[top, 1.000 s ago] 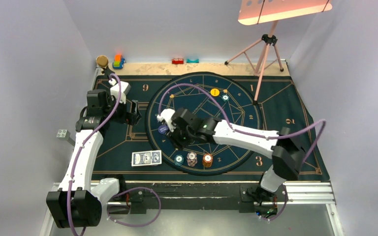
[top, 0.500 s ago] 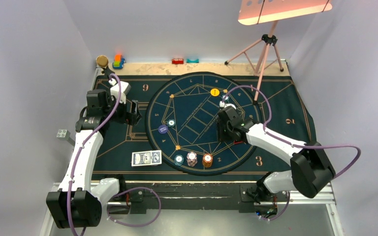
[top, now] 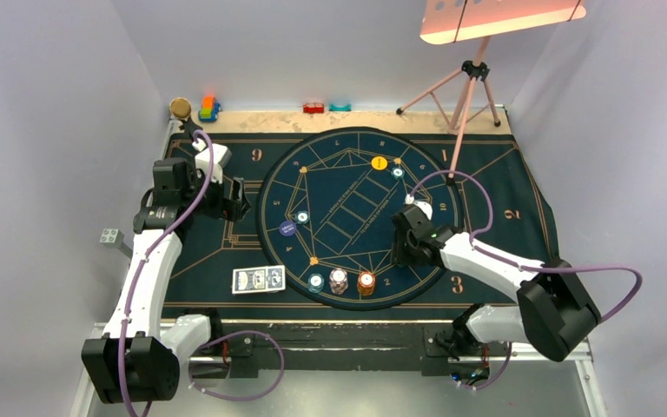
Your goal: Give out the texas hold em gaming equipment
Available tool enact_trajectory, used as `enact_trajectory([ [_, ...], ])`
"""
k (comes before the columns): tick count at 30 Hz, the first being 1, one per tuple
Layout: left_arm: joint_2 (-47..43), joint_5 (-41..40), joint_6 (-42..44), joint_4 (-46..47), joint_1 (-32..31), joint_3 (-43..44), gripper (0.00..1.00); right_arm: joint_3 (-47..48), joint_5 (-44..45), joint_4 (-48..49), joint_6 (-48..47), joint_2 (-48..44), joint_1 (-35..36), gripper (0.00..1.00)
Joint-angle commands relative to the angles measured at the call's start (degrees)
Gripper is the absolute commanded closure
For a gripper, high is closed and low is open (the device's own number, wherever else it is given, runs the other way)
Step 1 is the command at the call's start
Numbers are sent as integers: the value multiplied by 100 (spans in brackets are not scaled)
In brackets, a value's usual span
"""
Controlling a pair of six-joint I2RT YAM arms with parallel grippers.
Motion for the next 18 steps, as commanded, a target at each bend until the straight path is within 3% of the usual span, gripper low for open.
enact_trajectory([
  [1,-27,126,31,35,62,20,0,-66,302,-14,399,-68,6,100],
  [2,-29,127,39,31,61,27,0,-43,291,-63,451,-19,6,100],
  [3,-29,131,26,27,57,30,0,-18,288,-118,494,24,9,94],
  [7,-27,157,34,17,61,30,0,95,305,-244,570,84,9,45],
  [9,-28,167,41,24,60,31,0,214,343,-282,422,38,10,32],
  [13,-42,168,44,10,59,32,0,604,367,-417,-74,-210,23,21],
  [18,-54,183,45,24,61,29,0,1145,41,-405,-839,-651,127,18],
])
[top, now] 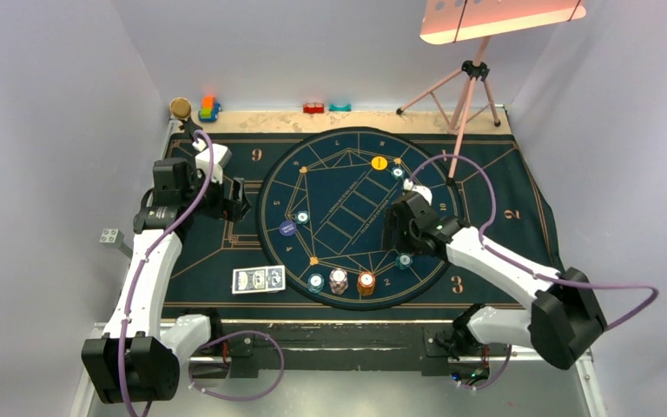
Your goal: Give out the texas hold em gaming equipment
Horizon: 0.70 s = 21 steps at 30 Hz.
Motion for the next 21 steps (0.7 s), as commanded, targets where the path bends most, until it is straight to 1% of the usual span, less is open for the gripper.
enact_trajectory([
  [1,-52,136,48,28,62,30,0,709,-212,82,-872,-502,175,17],
  [4,-47,134,40,31,61,33,0,1077,-583,217,-1390,-405,560,15],
  [7,-60,118,42,30,63,35,0,1468,-820,278,-1612,-167,1183,10],
  [12,-45,126,47,32,61,21,0,1844,-746,222,-1941,375,2041,7],
  [17,-46,135,51,32,60,27,0,1961,-730,194,-2143,931,2570,4],
  [21,-54,133,52,32,61,20,0,1948,-636,208,-2216,1302,2721,3],
])
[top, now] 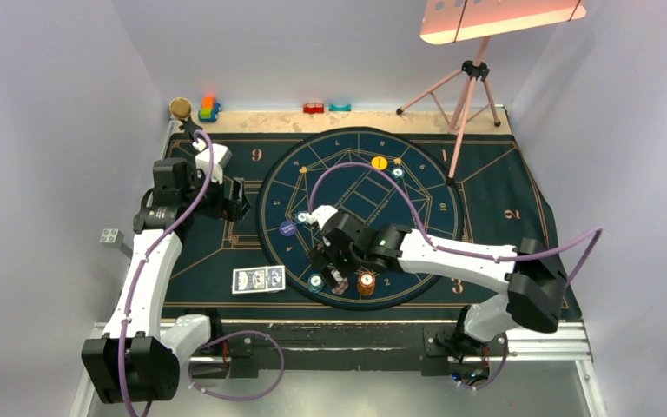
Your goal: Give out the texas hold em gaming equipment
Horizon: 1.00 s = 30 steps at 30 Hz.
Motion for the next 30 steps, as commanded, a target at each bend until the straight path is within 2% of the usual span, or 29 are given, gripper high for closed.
enact_trajectory([
  [1,-55,131,55,27,64,20,0,188,119,39,-273,236,137,3],
  [5,-59,141,66,28,61,15,0,147,135,86,-329,384,186,3],
  [11,-69,124,73,27,58,17,0,-6,-69,255,-331,555,194,18],
  [19,-88,115,61,35,65,12,0,-207,-110,404,-290,596,194,24],
  [24,-88,107,68,32,60,15,0,-257,-120,441,-266,594,194,35],
  [30,-111,97,64,36,64,12,0,-312,-150,445,-222,613,195,54],
])
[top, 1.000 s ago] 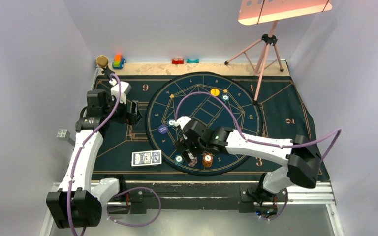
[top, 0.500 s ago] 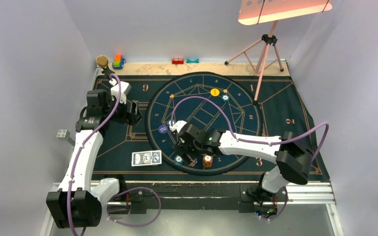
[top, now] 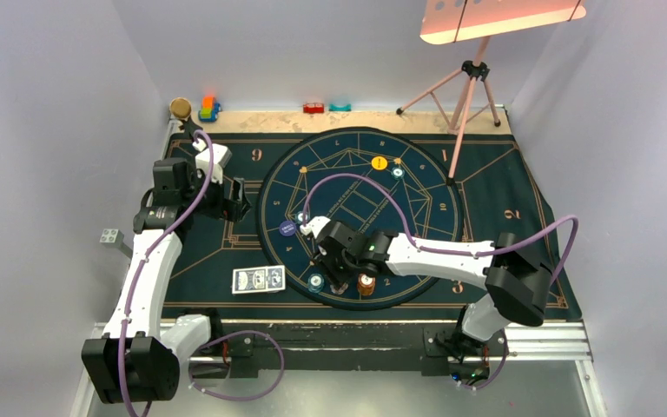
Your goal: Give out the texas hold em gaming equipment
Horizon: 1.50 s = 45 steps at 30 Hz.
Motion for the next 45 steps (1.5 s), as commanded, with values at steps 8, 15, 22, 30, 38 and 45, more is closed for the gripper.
enact_trajectory([
  [8,-119,88,79,36,58,2,0,90,-156,-105,-5,-181,37,92],
  [15,-168,40,84,50,59,-2,0,889,76,-497,-144,-203,33,100],
  [22,-189,101,66,61,68,-15,0,1676,102,-365,-310,537,-132,100],
  [30,-193,112,61,70,99,-17,0,2465,-241,355,-579,1769,-551,100],
  [38,-189,115,75,87,108,-38,0,2824,-196,910,-630,2513,-999,100],
  [45,-193,106,85,97,102,-37,0,3048,-361,1036,-490,2901,-1034,100],
])
